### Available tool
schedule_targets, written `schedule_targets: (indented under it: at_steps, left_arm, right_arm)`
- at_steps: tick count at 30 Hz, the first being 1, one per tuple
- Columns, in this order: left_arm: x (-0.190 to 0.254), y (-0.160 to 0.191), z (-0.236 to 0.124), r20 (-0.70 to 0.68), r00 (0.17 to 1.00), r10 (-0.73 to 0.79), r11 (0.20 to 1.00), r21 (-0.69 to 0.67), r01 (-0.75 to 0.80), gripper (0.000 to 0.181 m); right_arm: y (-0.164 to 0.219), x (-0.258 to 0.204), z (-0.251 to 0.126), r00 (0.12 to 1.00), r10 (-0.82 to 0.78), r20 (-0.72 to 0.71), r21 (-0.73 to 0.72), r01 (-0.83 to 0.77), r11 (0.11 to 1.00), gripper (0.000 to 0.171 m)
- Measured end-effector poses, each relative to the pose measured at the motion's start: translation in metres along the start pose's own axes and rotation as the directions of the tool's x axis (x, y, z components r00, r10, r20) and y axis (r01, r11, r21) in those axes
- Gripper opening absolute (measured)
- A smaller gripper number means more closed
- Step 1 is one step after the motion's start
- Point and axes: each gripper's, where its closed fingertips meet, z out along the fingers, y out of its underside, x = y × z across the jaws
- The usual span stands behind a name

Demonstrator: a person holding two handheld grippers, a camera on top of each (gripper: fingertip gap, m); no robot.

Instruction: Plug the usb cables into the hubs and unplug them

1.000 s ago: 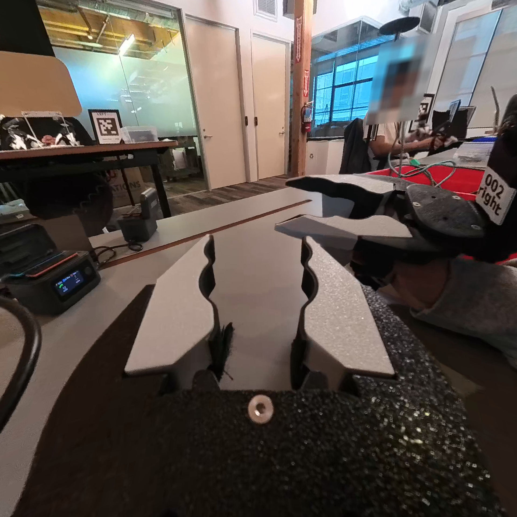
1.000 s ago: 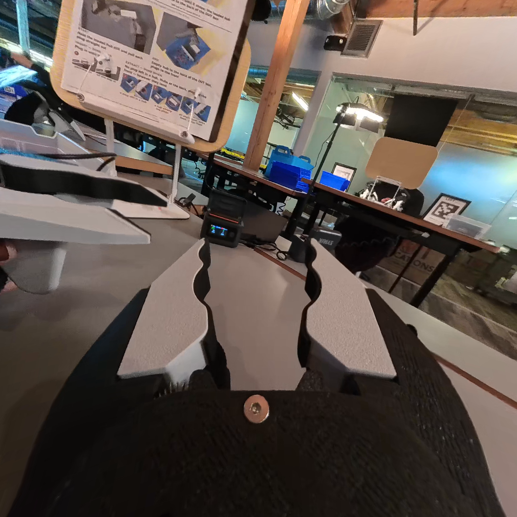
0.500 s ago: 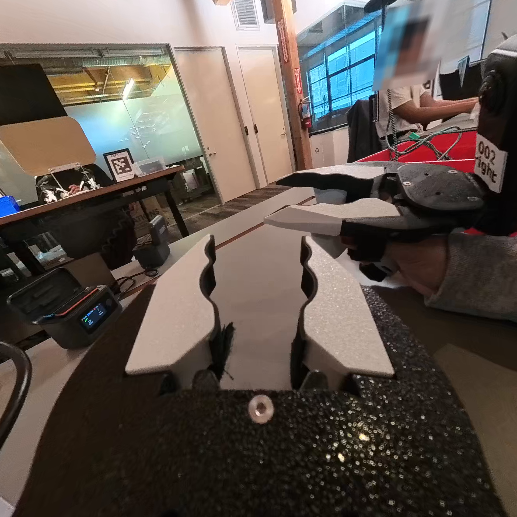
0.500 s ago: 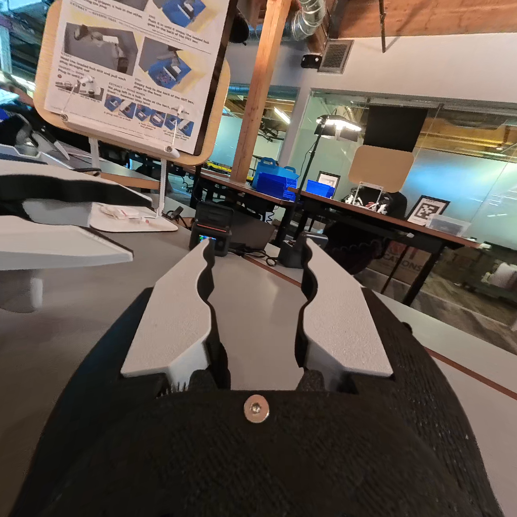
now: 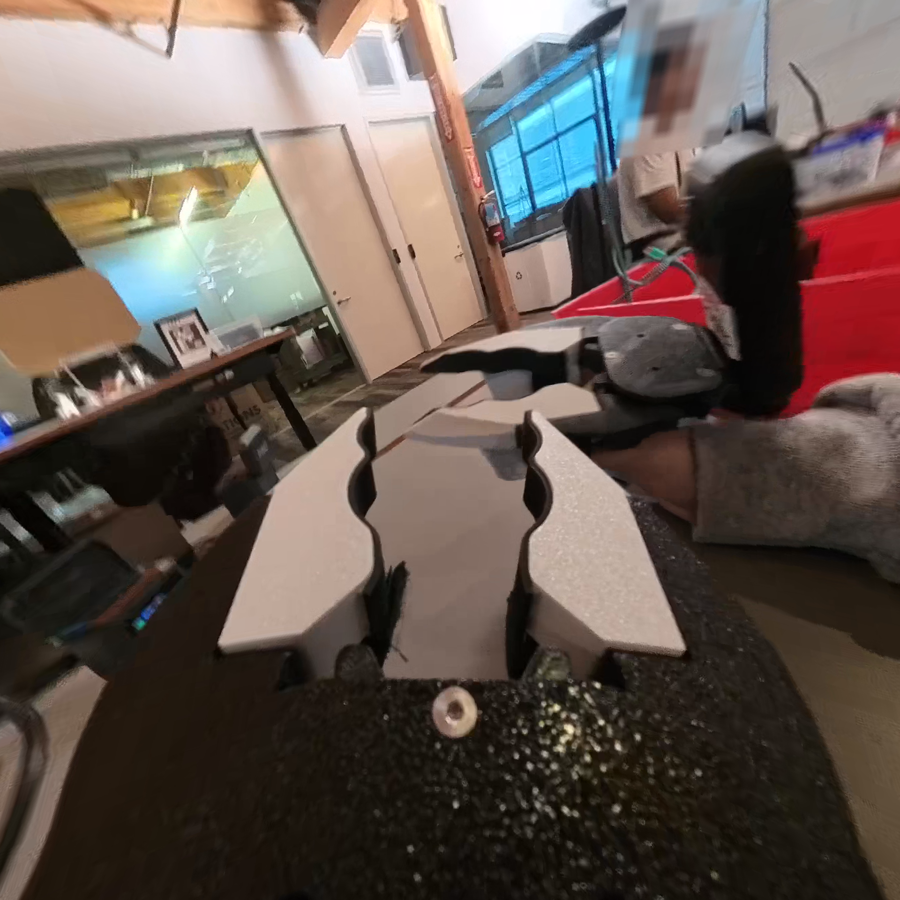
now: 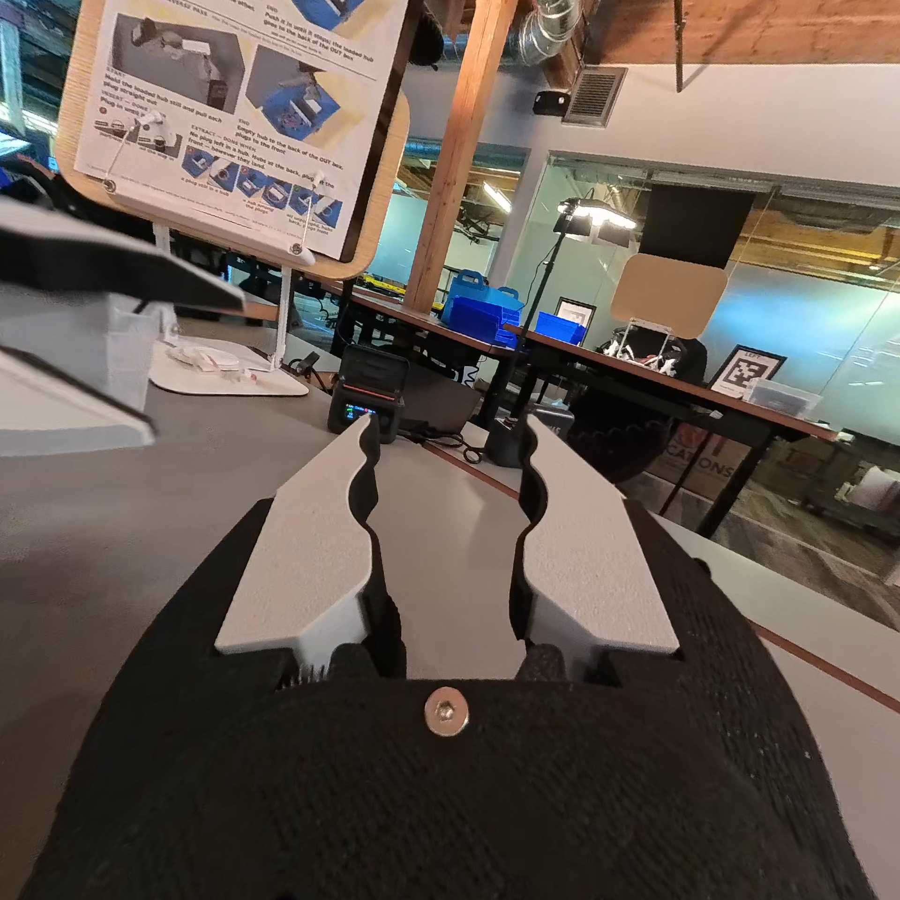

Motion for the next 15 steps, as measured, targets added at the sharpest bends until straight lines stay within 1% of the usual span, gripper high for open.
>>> schedule_targets:
  at_steps: [1, 2, 3, 4, 5, 6, 7, 8, 9, 11, 13, 14, 15]
  left_arm:
    - [0.004, -0.007, -0.001, 0.005, 0.996, 0.084, 0.996, -0.022, -0.083, 0.058]
    - [0.004, -0.014, -0.002, 0.028, 0.989, 0.144, 0.987, -0.079, -0.141, 0.061]
    - [0.004, -0.024, -0.006, 0.053, 0.99, 0.132, 0.983, -0.137, -0.124, 0.067]
    - [0.01, -0.039, -0.013, 0.05, 0.998, 0.045, 0.986, -0.163, -0.036, 0.069]
    - [0.02, -0.059, -0.023, 0.017, 0.997, -0.075, 0.987, -0.138, 0.077, 0.068]
    - [0.03, -0.084, -0.036, -0.035, 0.982, -0.184, 0.981, -0.073, 0.181, 0.063]
    - [0.034, -0.113, -0.054, -0.099, 0.968, -0.232, 0.972, 0.018, 0.235, 0.05]
    - [0.024, -0.135, -0.072, -0.09, 0.972, -0.217, 0.969, 0.1, 0.226, 0.038]
    - [0.001, -0.145, -0.087, -0.004, 0.985, -0.17, 0.979, 0.115, 0.17, 0.036]
    - [-0.055, -0.146, -0.116, 0.181, 0.982, -0.053, 0.998, -0.018, 0.057, 0.042]
    - [-0.108, -0.142, -0.145, 0.29, 0.955, 0.064, 0.982, -0.19, -0.008, 0.04]
    - [-0.136, -0.128, -0.158, 0.329, 0.938, 0.112, 0.949, -0.314, -0.004, 0.04]
    - [-0.162, -0.108, -0.17, 0.339, 0.928, 0.156, 0.894, -0.447, 0.013, 0.039]
  right_arm:
    - [0.002, 0.0, 0.001, 1.0, 0.005, 0.004, -0.01, -0.005, 1.0, 0.056]
    - [0.003, 0.001, 0.0, 1.0, 0.01, 0.006, -0.018, -0.01, 1.0, 0.055]
    - [0.002, 0.001, -0.001, 1.0, 0.012, 0.006, -0.012, -0.012, 1.0, 0.054]
    - [-0.001, 0.001, -0.004, 1.0, 0.011, 0.006, 0.005, -0.011, 1.0, 0.053]
    - [-0.004, 0.001, -0.006, 1.0, 0.008, 0.005, 0.022, -0.008, 1.0, 0.051]
    - [-0.006, 0.001, -0.007, 1.0, 0.004, 0.004, 0.033, -0.004, 0.999, 0.05]
    - [-0.007, 0.001, -0.007, 1.0, 0.002, 0.002, 0.034, -0.002, 0.999, 0.05]
    - [-0.006, 0.001, -0.006, 1.0, 0.002, 0.002, 0.029, -0.003, 1.0, 0.05]
    - [-0.005, 0.001, -0.005, 1.0, 0.002, 0.001, 0.023, -0.002, 1.0, 0.05]
    - [-0.004, 0.002, -0.004, 1.0, -0.006, -0.007, 0.018, 0.006, 1.0, 0.05]
    - [-0.004, 0.001, -0.004, 1.0, -0.016, -0.004, 0.018, 0.016, 1.0, 0.05]
    - [-0.004, 0.0, -0.003, 1.0, -0.018, 0.0, 0.017, 0.018, 1.0, 0.05]
    - [-0.004, -0.001, -0.003, 1.0, -0.02, 0.005, 0.018, 0.02, 1.0, 0.05]
